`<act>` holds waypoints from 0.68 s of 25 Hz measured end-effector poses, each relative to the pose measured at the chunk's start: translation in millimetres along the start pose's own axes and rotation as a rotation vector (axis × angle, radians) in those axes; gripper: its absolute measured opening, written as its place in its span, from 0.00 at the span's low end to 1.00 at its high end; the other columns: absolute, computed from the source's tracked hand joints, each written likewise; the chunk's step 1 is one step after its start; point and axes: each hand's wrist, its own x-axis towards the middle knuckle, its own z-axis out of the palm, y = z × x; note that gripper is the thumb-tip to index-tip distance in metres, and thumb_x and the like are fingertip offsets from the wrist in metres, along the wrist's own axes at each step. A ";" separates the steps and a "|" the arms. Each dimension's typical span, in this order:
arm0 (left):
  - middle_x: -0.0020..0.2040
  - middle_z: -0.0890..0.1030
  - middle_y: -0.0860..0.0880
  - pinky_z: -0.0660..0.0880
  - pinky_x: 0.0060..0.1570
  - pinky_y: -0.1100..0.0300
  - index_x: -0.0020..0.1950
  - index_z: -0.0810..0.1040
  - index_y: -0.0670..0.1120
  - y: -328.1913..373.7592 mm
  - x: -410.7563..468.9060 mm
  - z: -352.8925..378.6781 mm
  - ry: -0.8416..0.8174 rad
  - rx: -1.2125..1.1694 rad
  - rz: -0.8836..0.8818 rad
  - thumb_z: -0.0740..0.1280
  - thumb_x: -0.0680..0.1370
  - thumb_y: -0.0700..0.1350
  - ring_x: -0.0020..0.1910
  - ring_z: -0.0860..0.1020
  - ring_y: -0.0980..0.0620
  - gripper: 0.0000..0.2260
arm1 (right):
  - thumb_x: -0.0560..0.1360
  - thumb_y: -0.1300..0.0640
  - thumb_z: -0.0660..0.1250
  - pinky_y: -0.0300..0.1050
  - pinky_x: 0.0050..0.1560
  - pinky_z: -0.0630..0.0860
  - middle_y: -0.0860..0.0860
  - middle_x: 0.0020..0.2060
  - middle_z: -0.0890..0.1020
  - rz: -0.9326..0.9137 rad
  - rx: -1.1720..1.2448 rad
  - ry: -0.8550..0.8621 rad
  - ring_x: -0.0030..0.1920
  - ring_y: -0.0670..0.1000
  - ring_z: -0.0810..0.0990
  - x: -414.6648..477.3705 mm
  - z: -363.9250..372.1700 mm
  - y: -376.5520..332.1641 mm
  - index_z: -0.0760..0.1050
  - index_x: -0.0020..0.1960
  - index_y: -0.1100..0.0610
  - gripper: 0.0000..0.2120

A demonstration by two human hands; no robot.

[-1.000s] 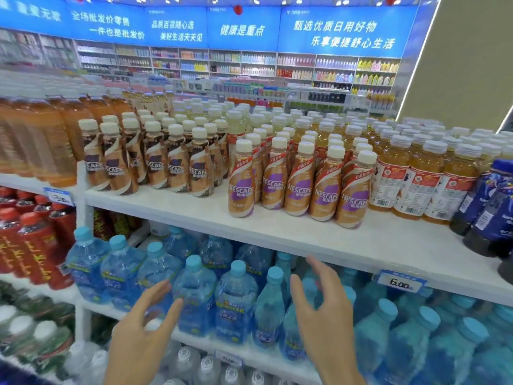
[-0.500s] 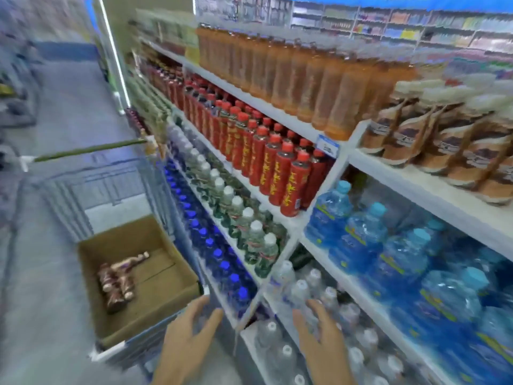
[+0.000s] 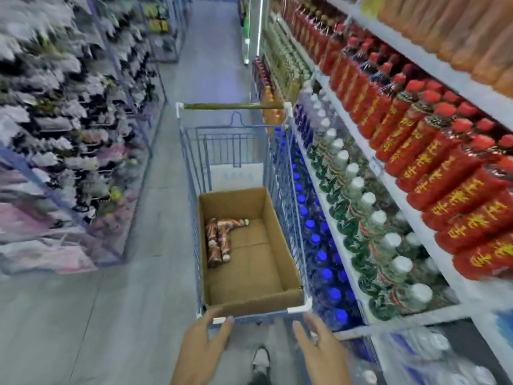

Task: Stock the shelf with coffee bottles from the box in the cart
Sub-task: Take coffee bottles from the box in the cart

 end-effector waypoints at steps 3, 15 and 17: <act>0.56 0.83 0.51 0.75 0.59 0.58 0.58 0.81 0.58 1.2 35.2 0.9 0.010 0.022 -0.105 0.72 0.78 0.55 0.57 0.79 0.52 0.10 | 0.77 0.45 0.71 0.47 0.68 0.71 0.46 0.60 0.81 -0.003 -0.081 -0.066 0.64 0.49 0.78 43.0 19.0 -19.1 0.77 0.64 0.47 0.16; 0.56 0.81 0.59 0.71 0.52 0.66 0.67 0.78 0.52 41.2 250.4 39.3 0.048 0.004 -0.249 0.66 0.80 0.58 0.59 0.79 0.55 0.18 | 0.78 0.38 0.65 0.47 0.67 0.70 0.41 0.61 0.77 0.086 -0.202 -0.285 0.65 0.47 0.75 211.4 64.4 -73.6 0.72 0.60 0.37 0.12; 0.51 0.80 0.58 0.71 0.47 0.67 0.67 0.78 0.51 40.5 313.2 41.7 0.048 0.027 -0.270 0.66 0.81 0.57 0.55 0.80 0.53 0.18 | 0.77 0.39 0.67 0.44 0.64 0.70 0.40 0.60 0.78 0.132 -0.182 -0.268 0.64 0.46 0.75 229.6 76.5 -72.6 0.74 0.57 0.36 0.10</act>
